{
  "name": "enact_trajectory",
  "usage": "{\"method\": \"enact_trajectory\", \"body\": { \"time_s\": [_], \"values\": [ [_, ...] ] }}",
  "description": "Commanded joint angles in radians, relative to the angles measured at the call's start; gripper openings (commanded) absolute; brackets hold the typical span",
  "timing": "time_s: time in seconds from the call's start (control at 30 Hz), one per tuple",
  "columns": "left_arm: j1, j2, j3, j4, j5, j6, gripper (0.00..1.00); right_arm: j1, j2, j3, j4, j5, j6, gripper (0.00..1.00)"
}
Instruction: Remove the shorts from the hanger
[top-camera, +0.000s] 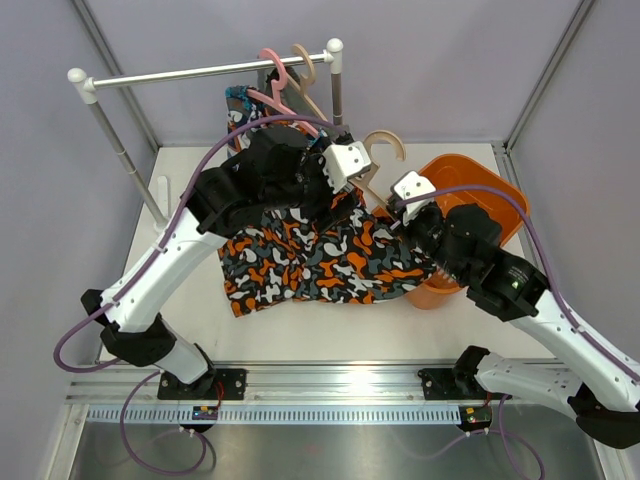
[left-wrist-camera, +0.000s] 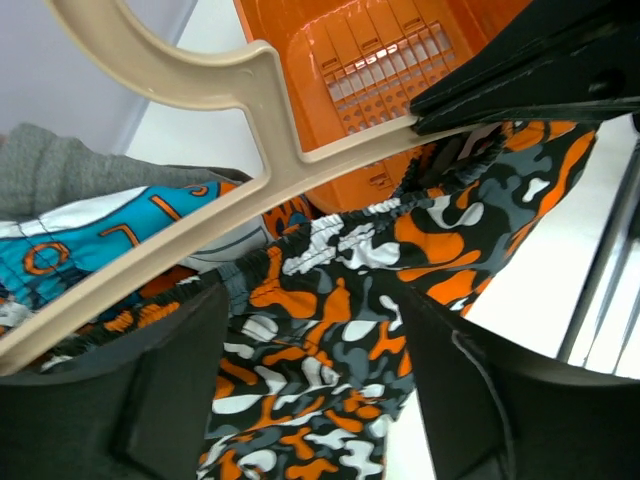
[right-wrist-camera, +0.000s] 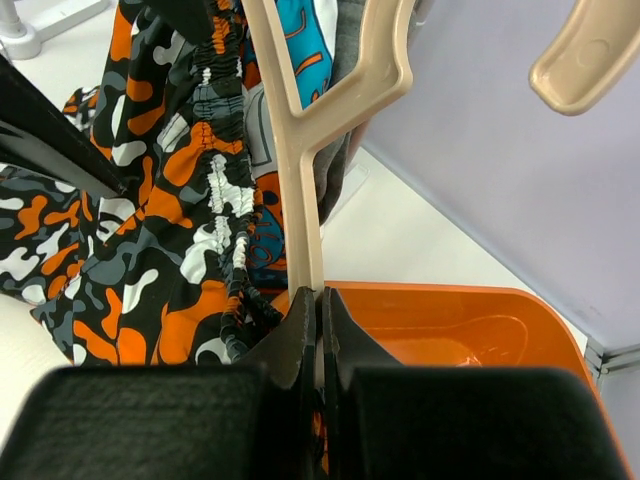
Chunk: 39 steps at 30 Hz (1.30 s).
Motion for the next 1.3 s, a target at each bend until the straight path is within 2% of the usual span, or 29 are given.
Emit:
{"method": "enact_trajectory", "body": {
  "time_s": [0.0,0.07,0.17,0.4,0.5,0.6,0.83,1.0,1.13,1.27],
  "values": [
    [-0.002,-0.014,0.05,0.056,-0.004,0.073,0.79,-0.006,-0.026,0.083,-0.012,-0.029,0.014,0.0],
    [-0.002,-0.025,0.057,0.075,-0.03,0.097,0.89,-0.008,-0.021,0.1,-0.046,-0.053,0.015,0.0],
    [-0.002,-0.029,0.073,0.093,-0.053,0.154,0.93,-0.008,-0.023,0.132,-0.101,-0.096,0.022,0.0],
    [0.009,0.011,0.182,0.021,0.026,0.252,0.94,-0.008,-0.001,0.238,-0.267,-0.234,0.038,0.0],
    [0.029,0.037,0.259,-0.032,0.117,0.275,0.95,-0.008,-0.001,0.255,-0.278,-0.259,0.035,0.0],
    [0.078,0.069,0.34,-0.13,0.269,0.289,0.96,-0.006,-0.003,0.275,-0.287,-0.265,0.028,0.0],
    [0.228,0.081,0.336,-0.214,0.64,0.317,0.99,-0.008,0.021,0.322,-0.307,-0.285,0.009,0.0],
    [0.244,0.104,0.307,-0.218,0.712,0.329,0.99,-0.008,0.028,0.324,-0.29,-0.3,0.009,0.0],
    [0.244,0.141,0.322,-0.211,0.85,0.324,0.99,-0.006,0.041,0.333,-0.293,-0.299,0.009,0.0],
    [0.242,0.188,0.331,-0.211,0.872,0.304,0.99,-0.008,0.042,0.339,-0.285,-0.293,0.003,0.0]
  ]
}}
